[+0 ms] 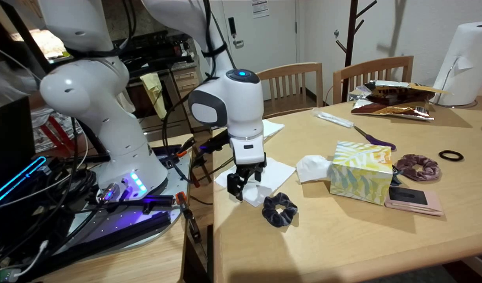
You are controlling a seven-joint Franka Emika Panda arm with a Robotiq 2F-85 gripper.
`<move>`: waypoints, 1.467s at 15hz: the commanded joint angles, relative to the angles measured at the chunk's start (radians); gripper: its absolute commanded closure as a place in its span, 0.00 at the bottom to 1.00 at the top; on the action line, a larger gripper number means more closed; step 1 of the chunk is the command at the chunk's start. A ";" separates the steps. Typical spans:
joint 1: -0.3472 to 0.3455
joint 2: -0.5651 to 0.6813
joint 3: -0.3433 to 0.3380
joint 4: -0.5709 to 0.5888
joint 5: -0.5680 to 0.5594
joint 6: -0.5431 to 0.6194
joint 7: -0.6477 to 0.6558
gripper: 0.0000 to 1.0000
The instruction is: Use a paper towel to wipe the table
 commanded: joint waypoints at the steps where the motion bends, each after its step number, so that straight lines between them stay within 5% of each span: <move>1: 0.072 -0.105 -0.074 -0.053 -0.146 -0.011 0.093 0.00; 4: 0.080 -0.194 -0.077 -0.063 -0.240 -0.029 0.086 0.00; 12: 0.019 -0.404 0.050 -0.034 -0.237 -0.280 -0.131 0.00; 19: 0.009 -0.434 0.095 0.022 -0.294 -0.435 -0.245 0.00; 22: 0.012 -0.424 0.101 0.016 -0.268 -0.406 -0.219 0.00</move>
